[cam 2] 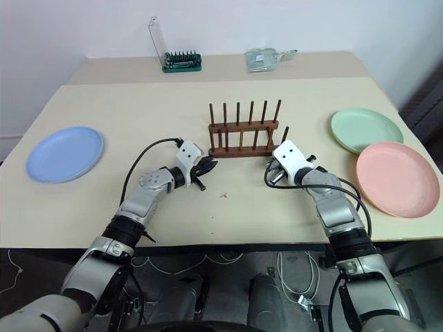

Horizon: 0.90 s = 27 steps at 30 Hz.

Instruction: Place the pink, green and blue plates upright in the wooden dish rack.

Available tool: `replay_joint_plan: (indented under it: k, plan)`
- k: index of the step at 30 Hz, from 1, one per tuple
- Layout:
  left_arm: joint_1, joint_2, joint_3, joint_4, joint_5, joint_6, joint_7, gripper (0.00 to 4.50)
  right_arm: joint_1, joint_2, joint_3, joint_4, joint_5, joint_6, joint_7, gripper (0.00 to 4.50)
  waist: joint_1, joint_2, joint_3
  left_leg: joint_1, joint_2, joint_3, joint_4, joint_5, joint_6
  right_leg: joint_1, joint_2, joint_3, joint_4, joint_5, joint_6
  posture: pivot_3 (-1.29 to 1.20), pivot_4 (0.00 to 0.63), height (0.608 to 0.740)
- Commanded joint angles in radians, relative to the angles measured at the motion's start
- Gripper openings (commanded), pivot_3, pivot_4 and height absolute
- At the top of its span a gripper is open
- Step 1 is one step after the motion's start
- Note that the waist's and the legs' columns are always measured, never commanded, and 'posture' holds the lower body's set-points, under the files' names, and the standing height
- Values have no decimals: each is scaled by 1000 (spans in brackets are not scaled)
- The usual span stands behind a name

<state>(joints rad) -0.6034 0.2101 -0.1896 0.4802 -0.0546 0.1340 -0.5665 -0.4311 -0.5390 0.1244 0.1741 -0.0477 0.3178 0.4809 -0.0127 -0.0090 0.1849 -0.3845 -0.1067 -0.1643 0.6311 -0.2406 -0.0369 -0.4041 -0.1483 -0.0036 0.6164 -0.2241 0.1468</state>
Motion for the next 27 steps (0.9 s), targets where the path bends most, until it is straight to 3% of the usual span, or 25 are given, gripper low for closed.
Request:
replay_joint_plan:
  k: [1, 4, 7, 13, 19, 27]
  plan:
    - [25, 18, 29, 10, 9, -10, 14, 742, 47, -31, -31, -79, 2, 5, 22, 58, -1, 0, 0, 0, 0, 0, 0, 0, 0, 0, 0, 0, 0, 0, 0, 0, 150, 740]
    - [43, 22, 53, -52, -28, -42, -21, 742, 110, -82, -101, -200, 37, 44, 53, 58, 0, 0, 0, 0, 0, 0, 0, 0, 0, 0, 0, 0, 0, 0, 0, 0, 150, 740]
    - [81, 26, 51, -175, -97, -37, -118, 742, 218, -126, -250, -396, 155, 145, 106, 861, 1, 0, 1, -4, 0, 0, -1, 0, 0, -4, -1, 0, 0, -1, 1, 0, 150, 740]
    - [170, 66, -104, -438, -190, 83, -393, 742, 442, -166, -573, -587, 254, 231, 107, 3817, 19, 0, 1, -7, 0, 0, 0, -1, 1, -5, -1, 0, -2, -1, 1, 0, 150, 740]
    - [120, 36, -141, -395, -192, 90, -456, 742, 618, -184, -643, -637, 210, 265, 90, 3817, 23, 0, 1, -6, 0, 2, 0, -1, 2, -4, -1, 0, -2, -1, 1, 0, 150, 740]
    - [92, 21, -139, -353, -185, 62, -498, 742, 628, -188, -573, -514, 72, 292, -59, 3817, 26, 2, 1, -6, 0, 3, 0, -1, 2, -4, -1, 0, -2, -3, 4, 0, 150, 740]
